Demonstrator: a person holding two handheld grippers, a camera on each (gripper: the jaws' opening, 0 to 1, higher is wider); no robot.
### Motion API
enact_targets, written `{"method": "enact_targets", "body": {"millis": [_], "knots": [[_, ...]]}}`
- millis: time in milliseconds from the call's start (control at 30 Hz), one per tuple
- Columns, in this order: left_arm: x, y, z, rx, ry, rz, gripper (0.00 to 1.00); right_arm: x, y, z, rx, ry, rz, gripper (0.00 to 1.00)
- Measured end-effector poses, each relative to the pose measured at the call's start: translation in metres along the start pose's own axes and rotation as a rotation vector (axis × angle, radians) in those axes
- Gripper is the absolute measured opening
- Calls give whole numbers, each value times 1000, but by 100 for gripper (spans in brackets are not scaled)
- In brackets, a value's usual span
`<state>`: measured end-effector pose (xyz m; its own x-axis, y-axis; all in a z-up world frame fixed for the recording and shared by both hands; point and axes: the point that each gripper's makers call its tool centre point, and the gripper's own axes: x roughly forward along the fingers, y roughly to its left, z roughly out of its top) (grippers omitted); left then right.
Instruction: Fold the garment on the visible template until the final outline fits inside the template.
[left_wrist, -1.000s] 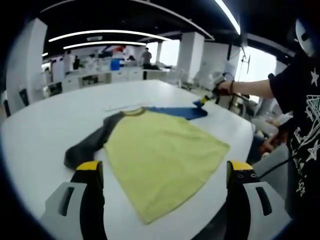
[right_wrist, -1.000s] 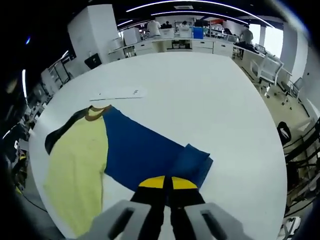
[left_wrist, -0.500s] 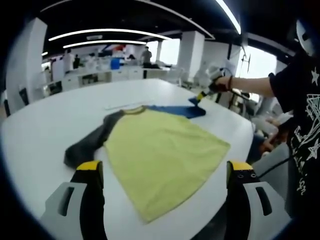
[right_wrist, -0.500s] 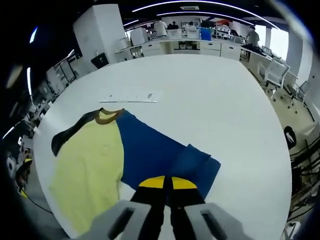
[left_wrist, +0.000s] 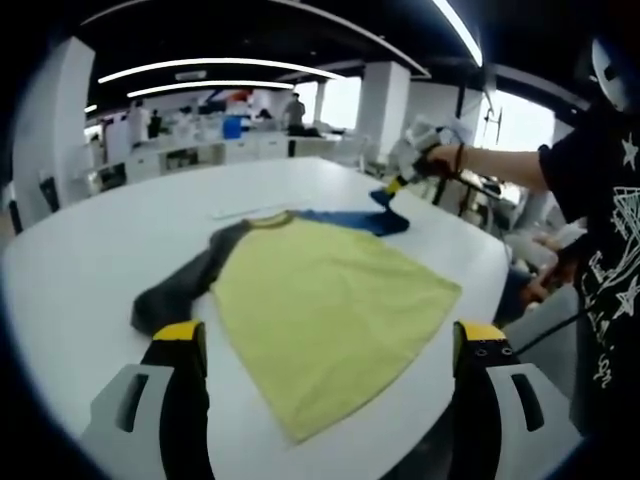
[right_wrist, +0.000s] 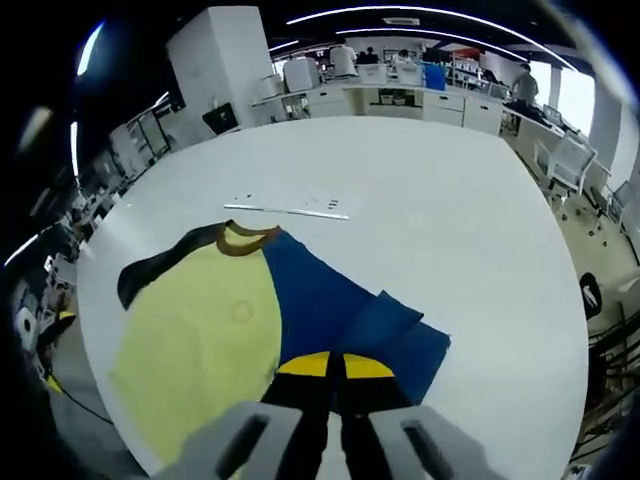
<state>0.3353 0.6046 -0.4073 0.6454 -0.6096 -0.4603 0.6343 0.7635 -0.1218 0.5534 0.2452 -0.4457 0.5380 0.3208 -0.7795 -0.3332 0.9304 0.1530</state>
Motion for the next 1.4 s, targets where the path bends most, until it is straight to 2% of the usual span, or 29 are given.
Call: {"method": "enact_targets", "body": {"millis": [600, 1000, 1400], "knots": [[3, -1, 2, 13, 6, -7, 99, 18, 47, 16, -36, -8, 75, 0], [4, 0, 3, 14, 3, -12, 99, 29, 76, 24, -24, -14, 139, 0], [12, -15, 8, 16, 6, -20, 99, 37, 104, 32, -51, -9, 181, 0]]}}
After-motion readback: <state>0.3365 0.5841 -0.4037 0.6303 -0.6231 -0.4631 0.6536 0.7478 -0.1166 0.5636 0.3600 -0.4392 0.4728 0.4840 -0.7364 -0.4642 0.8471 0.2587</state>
